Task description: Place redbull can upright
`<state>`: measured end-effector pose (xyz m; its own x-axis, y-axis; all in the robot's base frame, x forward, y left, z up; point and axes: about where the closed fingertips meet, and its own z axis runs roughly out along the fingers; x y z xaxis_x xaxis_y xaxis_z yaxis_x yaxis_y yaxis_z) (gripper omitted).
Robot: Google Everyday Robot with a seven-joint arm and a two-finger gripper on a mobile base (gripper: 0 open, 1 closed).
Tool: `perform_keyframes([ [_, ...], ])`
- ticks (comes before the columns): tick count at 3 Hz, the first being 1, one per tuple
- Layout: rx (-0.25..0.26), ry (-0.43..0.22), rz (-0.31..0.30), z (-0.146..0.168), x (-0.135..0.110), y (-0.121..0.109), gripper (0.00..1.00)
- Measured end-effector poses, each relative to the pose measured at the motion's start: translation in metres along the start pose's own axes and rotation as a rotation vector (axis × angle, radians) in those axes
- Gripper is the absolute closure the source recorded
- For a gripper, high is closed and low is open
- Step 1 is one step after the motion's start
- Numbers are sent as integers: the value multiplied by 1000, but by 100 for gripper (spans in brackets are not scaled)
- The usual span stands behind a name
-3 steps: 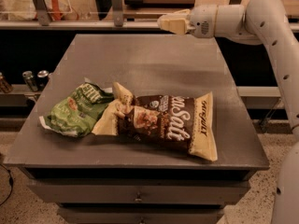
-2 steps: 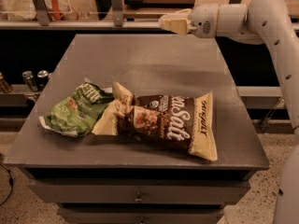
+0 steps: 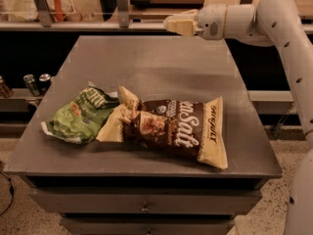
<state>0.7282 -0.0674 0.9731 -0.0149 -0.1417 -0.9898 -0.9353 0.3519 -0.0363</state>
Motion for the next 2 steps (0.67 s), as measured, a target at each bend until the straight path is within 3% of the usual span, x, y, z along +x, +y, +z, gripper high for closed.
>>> perform_keyframes([
  [2,-11,0,1,7,0,2,13],
])
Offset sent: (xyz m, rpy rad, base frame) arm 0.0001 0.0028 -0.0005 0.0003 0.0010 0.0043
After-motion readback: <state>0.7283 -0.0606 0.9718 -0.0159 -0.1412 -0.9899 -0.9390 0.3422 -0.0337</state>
